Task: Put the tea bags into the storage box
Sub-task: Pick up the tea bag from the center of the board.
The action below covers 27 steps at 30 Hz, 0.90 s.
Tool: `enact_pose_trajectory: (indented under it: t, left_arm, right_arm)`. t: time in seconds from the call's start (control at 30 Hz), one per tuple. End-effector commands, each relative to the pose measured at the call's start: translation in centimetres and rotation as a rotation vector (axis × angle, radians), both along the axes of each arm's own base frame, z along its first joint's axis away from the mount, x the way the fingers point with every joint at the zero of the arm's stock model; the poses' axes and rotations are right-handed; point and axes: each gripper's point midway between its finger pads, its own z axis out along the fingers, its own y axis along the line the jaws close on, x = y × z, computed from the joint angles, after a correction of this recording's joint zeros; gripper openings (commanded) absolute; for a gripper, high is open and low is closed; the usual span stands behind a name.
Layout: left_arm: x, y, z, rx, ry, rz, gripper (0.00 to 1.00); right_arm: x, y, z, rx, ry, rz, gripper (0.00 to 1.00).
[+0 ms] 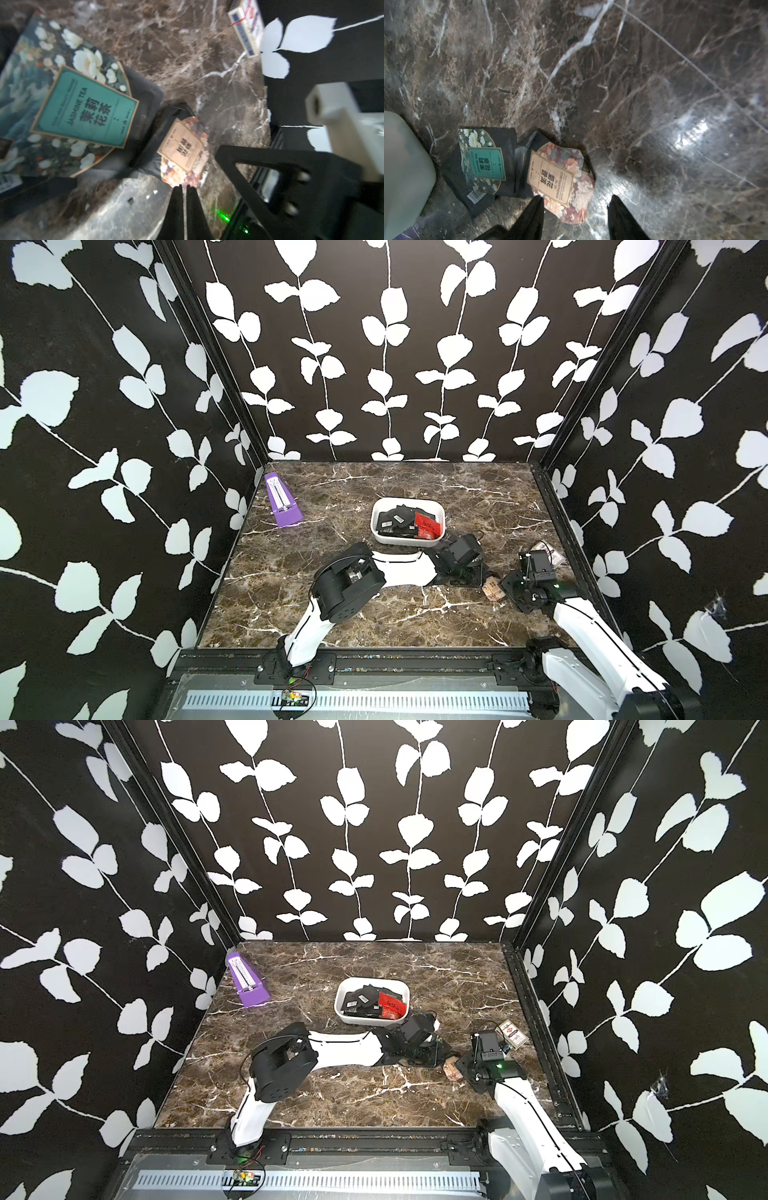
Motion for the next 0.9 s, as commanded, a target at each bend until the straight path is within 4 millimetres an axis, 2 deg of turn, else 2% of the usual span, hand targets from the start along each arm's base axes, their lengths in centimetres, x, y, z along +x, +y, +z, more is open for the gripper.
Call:
enact_pose_trajectory:
  t: [0.0,0.13,0.3,0.6,0.87]
  left_arm:
    - [0.4,-0.3,-0.4,0.019,-0.009,0.018,0.0]
    - [0.8,-1.1,-1.0,0.017,-0.007,0.029,0.0]
    - [1.3,-1.6,-0.8,0.01,-0.017,0.041,0.0]
    - [1.6,0.2,-3.2,0.113,-0.015,0.081,0.0]
    - [1.1,1.4,-4.6,0.17,-0.005,0.081,0.0]
  right_arm:
    - [0.0,0.1,-0.6,0.02,-0.011,-0.004,0.52]
    - [-0.1,0.1,-1.0,0.02,-0.007,-0.004,0.53]
    - [-0.2,-0.1,-1.3,0.011,0.003,0.0,0.53]
    - [-0.2,-0.4,-2.1,-0.014,0.031,0.008,0.53]
    - [-0.2,-0.4,-3.2,-0.017,0.049,0.008,0.54]
